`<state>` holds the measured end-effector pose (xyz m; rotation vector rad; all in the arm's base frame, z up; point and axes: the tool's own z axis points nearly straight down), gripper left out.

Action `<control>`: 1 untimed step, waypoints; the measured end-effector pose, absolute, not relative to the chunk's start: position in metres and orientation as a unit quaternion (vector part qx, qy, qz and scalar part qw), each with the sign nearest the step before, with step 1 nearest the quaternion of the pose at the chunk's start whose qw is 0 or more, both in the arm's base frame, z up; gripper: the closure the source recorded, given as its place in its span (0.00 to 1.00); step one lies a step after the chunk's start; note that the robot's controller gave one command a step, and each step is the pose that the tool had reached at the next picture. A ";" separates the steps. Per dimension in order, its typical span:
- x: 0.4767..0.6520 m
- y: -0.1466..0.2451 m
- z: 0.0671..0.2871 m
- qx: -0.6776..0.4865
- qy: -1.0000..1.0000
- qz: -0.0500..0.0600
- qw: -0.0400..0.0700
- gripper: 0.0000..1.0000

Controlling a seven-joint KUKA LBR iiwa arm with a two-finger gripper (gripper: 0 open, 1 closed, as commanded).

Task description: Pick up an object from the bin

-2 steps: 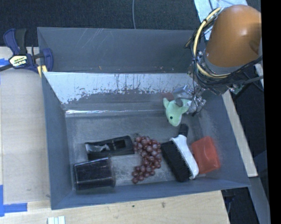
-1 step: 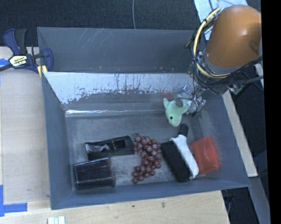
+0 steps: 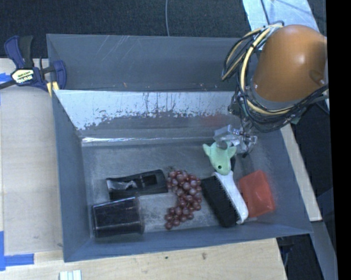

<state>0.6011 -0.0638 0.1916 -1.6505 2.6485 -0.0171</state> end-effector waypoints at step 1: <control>0.601 -0.064 0.192 -0.529 0.849 -0.005 0.010 1.00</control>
Offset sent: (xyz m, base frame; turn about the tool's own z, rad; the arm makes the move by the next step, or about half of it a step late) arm 0.0097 0.0243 0.1086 -0.0195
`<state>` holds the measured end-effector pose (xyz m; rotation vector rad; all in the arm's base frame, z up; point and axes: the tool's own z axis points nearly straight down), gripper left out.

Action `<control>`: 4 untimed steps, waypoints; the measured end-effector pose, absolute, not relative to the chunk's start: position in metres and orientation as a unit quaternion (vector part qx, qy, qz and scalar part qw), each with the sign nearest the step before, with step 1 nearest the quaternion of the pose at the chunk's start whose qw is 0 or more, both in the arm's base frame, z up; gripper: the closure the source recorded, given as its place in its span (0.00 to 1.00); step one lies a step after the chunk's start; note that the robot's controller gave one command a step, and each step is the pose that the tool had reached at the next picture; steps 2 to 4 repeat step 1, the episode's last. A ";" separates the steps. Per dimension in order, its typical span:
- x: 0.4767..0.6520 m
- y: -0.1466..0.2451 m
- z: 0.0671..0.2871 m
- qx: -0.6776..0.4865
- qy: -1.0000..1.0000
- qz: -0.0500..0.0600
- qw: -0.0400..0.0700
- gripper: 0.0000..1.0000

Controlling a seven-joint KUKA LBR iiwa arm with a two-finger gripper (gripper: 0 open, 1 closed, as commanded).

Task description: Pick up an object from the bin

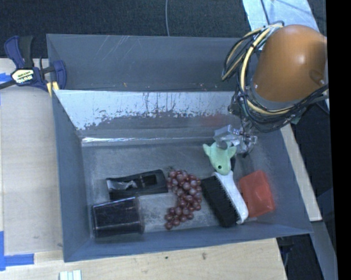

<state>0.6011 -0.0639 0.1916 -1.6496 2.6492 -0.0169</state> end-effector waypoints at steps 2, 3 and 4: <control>0.604 -0.054 0.237 -0.531 0.847 -0.004 0.009 1.00; 0.604 -0.054 0.237 -0.531 0.847 -0.004 0.009 1.00; 0.604 -0.054 0.237 -0.531 0.847 -0.004 0.009 1.00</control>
Offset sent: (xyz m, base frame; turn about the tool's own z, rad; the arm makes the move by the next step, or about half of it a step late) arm -0.0361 -0.0168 0.2116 -0.0410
